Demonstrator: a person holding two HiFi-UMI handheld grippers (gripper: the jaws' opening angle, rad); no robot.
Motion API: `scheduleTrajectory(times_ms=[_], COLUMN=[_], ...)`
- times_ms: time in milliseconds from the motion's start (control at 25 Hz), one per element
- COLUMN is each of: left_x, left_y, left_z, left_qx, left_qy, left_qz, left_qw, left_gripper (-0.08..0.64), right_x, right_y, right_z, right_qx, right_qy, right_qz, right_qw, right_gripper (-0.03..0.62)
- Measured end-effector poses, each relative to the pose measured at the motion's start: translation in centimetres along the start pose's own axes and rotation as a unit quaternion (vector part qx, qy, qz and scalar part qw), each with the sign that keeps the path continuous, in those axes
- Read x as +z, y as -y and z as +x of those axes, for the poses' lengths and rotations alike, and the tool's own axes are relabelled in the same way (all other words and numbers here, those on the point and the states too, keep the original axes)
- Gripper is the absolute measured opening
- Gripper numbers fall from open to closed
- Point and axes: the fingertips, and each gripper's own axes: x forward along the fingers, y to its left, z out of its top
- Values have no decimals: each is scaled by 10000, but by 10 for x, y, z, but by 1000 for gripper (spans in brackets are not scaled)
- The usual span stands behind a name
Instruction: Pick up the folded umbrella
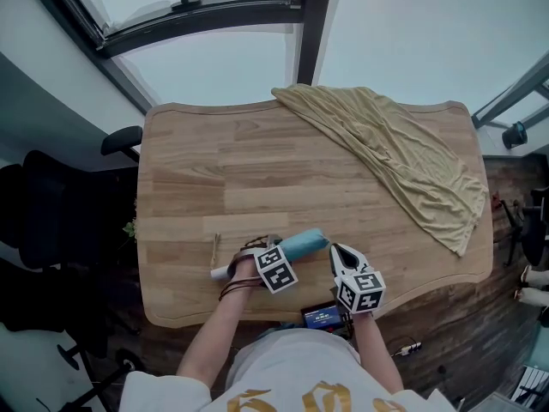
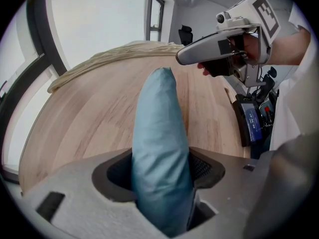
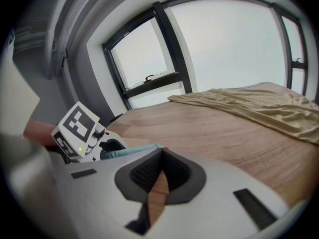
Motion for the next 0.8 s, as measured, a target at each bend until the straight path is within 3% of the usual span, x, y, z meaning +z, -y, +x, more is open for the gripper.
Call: scheduleTrajectory(times_ms=[520, 800], left_x=[-3, -3], left_y=[11, 15], left_z=[-6, -17], left_qx=[-96, -225], left_qy=[192, 455], left_qz=[-186, -633], left_qw=[9996, 9967], left_gripper=[288, 288], right_x=[6, 11], right_y=[4, 1], right_z=[-22, -23], right_qx=[-136, -112], right_qy=[224, 268], right_qz=[19, 4], right_qw=[9997, 9996], right_gripper=[9, 9])
